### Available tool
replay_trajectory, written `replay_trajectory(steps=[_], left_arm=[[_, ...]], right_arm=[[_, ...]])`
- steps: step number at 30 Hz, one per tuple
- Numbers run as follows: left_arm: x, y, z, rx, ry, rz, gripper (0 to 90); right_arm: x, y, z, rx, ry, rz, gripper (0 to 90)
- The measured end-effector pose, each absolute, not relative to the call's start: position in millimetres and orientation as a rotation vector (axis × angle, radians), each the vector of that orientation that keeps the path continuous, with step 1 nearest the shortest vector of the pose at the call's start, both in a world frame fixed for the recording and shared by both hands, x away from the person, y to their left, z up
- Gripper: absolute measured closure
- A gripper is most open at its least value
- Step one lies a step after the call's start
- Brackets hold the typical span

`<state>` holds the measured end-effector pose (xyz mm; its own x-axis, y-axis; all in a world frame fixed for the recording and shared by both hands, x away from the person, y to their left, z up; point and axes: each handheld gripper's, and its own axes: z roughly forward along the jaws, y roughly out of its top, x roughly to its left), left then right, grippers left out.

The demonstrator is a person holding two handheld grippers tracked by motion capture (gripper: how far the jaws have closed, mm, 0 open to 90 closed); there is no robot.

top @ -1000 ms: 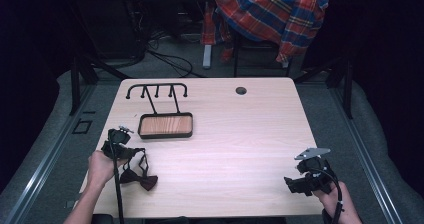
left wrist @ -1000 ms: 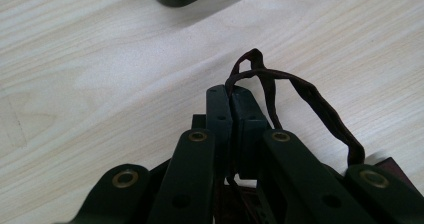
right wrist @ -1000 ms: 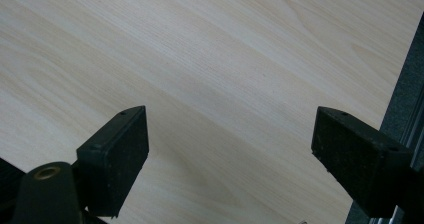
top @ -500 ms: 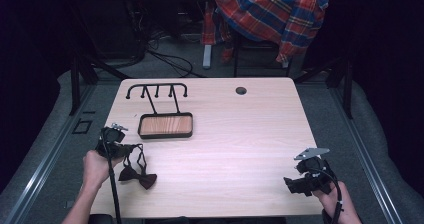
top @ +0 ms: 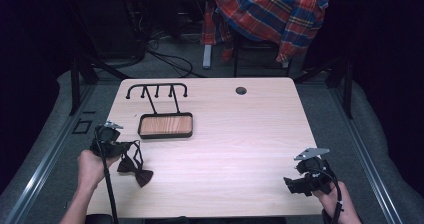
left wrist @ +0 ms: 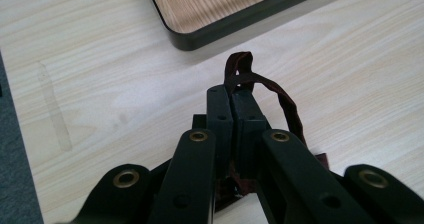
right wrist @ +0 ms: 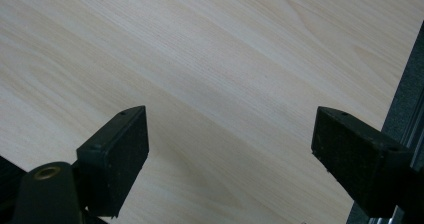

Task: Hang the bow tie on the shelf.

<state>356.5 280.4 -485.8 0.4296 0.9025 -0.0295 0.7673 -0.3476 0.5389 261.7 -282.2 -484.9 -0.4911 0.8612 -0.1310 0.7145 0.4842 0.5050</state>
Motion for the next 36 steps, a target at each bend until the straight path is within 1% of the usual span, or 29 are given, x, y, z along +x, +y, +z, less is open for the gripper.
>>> replay_trajectory(steps=[19, 21, 36], left_arm=[[352, 280, -471, 2.161, 1.352, 0.428, 88.2], [352, 281, -470, 2.167, 1.352, 0.414, 88.2], [354, 279, -458, 2.150, 1.320, 0.443, 88.2]], right_arm=[[263, -280, -485, 1.307, 2.384, 0.555, 14.9], [263, -280, -485, 1.307, 2.383, 0.555, 14.9], [263, -279, -486, 1.297, 2.390, 0.537, 14.9]])
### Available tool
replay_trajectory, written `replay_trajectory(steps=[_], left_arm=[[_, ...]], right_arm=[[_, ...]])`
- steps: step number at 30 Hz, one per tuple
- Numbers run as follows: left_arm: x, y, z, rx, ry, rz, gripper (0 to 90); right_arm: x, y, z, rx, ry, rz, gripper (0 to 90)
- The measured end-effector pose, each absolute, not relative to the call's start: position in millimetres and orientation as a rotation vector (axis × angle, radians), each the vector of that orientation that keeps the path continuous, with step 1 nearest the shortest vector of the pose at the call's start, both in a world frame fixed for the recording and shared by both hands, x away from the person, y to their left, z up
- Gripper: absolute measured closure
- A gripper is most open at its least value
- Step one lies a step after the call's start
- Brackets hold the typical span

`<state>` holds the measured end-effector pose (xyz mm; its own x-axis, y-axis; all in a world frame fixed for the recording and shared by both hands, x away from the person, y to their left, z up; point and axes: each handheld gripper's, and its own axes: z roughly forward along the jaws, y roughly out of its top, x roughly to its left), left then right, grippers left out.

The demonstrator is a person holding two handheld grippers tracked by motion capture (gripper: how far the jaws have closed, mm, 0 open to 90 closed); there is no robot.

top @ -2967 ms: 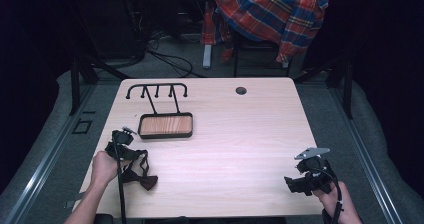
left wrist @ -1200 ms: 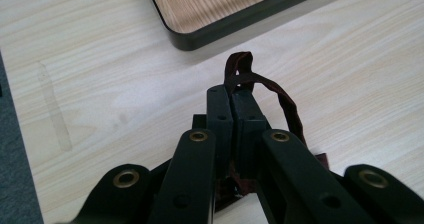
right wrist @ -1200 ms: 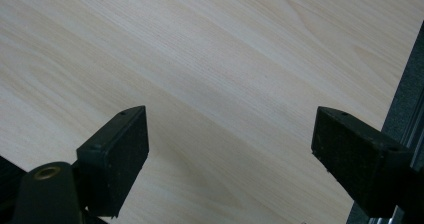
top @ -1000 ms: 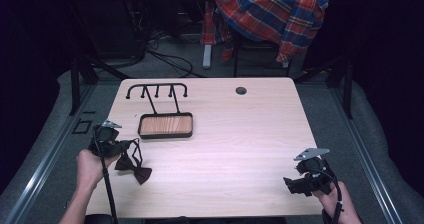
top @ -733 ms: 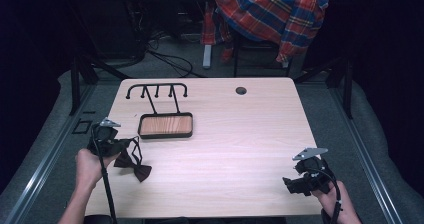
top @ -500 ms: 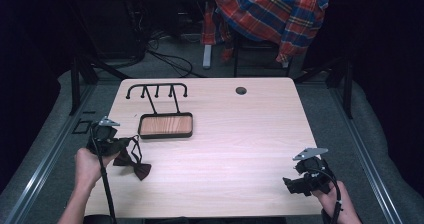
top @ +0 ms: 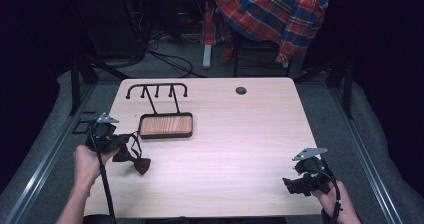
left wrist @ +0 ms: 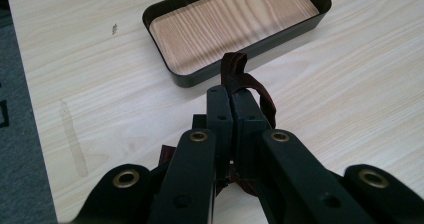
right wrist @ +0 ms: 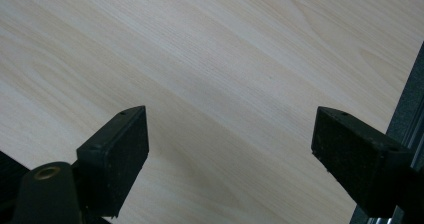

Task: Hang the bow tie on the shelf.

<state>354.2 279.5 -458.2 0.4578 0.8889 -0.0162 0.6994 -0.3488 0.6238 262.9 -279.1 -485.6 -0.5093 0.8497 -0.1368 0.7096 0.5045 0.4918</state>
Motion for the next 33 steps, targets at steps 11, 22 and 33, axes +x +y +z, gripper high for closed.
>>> replay_trajectory(steps=[11, 22, 33], left_arm=[[357, 279, -447, 2.133, 1.295, 0.472, 88.3], [361, 284, -441, 2.112, 1.293, 0.485, 88.2], [363, 286, -432, 2.098, 1.276, 0.515, 88.3]], right_arm=[[262, -278, -485, 1.291, 2.383, 0.522, 15.0], [262, -276, -487, 1.291, 2.382, 0.510, 14.9], [261, -276, -486, 1.279, 2.375, 0.489, 14.9]])
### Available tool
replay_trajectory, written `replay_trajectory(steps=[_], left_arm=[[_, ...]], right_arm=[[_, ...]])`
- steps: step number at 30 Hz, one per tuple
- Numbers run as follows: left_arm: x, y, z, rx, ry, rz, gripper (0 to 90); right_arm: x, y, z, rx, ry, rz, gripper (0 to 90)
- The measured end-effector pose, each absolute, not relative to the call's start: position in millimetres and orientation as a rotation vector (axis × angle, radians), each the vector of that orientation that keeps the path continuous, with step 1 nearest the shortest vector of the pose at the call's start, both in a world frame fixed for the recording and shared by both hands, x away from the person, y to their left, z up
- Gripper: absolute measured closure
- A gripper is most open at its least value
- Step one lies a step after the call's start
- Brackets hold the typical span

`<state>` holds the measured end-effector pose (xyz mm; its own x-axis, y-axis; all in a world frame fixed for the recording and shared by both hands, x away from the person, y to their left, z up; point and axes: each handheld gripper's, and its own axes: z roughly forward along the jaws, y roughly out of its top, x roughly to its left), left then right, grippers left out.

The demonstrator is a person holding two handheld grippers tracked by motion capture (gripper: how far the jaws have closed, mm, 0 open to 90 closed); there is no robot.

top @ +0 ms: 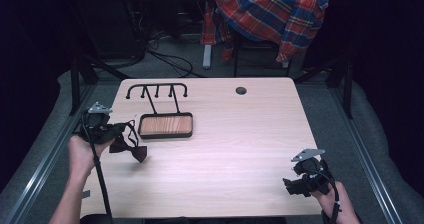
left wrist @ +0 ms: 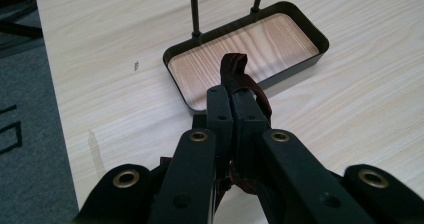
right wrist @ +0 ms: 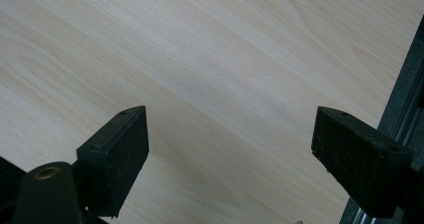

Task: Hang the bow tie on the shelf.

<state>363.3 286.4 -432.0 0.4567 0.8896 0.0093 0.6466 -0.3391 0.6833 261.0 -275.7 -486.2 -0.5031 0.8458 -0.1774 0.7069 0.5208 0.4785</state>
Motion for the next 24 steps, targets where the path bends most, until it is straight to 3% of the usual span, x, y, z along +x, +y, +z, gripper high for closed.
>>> replay_trajectory(steps=[24], left_arm=[[373, 284, -417, 2.091, 1.264, 0.530, 88.4]], right_arm=[[261, -274, -487, 1.295, 2.357, 0.483, 14.9]])
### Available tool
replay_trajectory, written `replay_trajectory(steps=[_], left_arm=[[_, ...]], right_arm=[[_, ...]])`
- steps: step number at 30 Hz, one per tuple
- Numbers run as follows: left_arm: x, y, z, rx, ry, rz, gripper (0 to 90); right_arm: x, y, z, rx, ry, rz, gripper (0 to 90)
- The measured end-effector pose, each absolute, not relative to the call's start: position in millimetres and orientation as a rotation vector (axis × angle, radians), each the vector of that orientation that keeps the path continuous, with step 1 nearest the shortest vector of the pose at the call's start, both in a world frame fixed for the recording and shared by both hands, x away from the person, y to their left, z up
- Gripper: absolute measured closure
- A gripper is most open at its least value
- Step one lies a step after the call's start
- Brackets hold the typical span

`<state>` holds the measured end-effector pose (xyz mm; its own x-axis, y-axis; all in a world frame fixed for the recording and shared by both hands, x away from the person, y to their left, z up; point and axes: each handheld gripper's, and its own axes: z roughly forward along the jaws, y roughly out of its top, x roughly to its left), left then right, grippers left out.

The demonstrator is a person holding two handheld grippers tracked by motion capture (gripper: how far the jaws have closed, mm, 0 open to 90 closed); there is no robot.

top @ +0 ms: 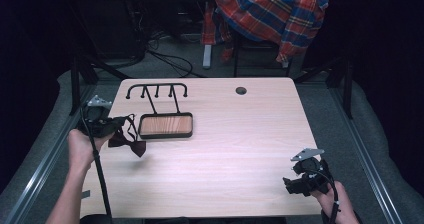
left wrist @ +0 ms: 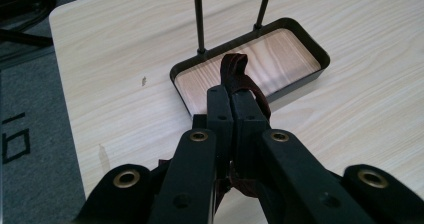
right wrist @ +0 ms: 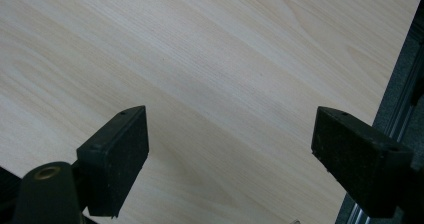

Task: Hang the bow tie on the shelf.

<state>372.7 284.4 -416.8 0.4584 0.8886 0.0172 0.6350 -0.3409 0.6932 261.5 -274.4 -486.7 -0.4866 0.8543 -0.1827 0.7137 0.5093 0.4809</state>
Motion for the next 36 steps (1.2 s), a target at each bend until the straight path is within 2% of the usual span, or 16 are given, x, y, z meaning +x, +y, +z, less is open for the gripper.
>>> replay_trajectory(steps=[36], left_arm=[[388, 283, -390, 2.080, 1.236, 0.573, 88.5]], right_arm=[[262, -273, -488, 1.283, 2.371, 0.467, 14.9]])
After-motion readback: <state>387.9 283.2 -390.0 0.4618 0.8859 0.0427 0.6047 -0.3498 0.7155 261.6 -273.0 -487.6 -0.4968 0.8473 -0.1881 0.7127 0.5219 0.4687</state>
